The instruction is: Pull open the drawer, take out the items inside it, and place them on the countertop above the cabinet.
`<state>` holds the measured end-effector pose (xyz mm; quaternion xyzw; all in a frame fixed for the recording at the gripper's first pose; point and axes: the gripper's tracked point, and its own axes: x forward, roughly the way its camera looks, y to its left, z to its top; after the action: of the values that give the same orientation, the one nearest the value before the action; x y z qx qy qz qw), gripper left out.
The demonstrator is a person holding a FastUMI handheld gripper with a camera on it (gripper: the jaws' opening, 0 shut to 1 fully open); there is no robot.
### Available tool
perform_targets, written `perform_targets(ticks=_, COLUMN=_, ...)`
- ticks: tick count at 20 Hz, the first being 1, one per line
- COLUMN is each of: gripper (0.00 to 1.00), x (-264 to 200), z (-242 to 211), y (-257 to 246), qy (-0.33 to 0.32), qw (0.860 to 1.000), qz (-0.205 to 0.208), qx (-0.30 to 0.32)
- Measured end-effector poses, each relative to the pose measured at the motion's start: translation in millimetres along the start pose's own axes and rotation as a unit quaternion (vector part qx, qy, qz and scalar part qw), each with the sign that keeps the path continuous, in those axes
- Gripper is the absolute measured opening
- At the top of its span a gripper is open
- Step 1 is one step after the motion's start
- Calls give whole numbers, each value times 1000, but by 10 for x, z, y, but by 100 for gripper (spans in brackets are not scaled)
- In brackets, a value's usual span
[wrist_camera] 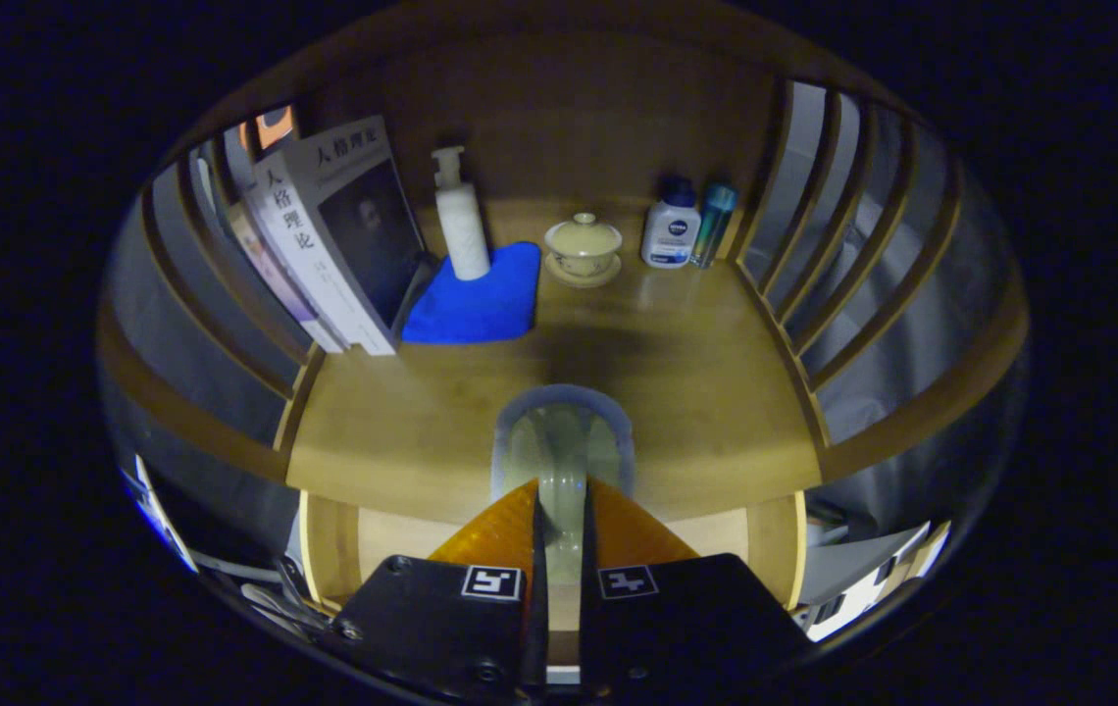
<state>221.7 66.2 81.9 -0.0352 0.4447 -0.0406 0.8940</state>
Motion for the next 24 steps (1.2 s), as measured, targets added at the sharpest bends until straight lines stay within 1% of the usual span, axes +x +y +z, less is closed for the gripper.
perform_targets(ticks=2, gripper=15, x=113, z=91, y=6, qy=7, qw=1000, qz=-5, qx=-6)
perform_targets(ticks=4, gripper=16, x=245, z=123, y=97, qy=21, qw=1000, qz=4, qx=-1)
perform_targets(ticks=8, gripper=16, x=462, z=147, y=147, qy=38, qw=999, qz=-6, qx=-7)
perform_targets(ticks=12, gripper=18, x=588, z=132, y=154, qy=47, qw=999, qz=-6, qx=-5)
perform_targets(ticks=15, gripper=20, x=616, z=158, y=153, qy=42, qw=999, qz=-2, qx=0)
perform_targets(ticks=18, gripper=21, x=684, z=133, y=111, qy=41, qw=999, qz=-8, qx=-7)
perform_targets(ticks=19, gripper=22, x=676, z=172, y=112, qy=30, qw=1000, qz=-6, qx=-7)
perform_targets(ticks=20, gripper=24, x=714, z=150, y=105, qy=31, qw=999, qz=-8, qx=-5)
perform_targets(ticks=22, gripper=37, x=709, z=149, y=152, qy=24, qw=1000, qz=6, qx=0)
perform_targets(ticks=24, gripper=50, x=675, z=119, y=141, qy=21, qw=1000, qz=10, qx=1)
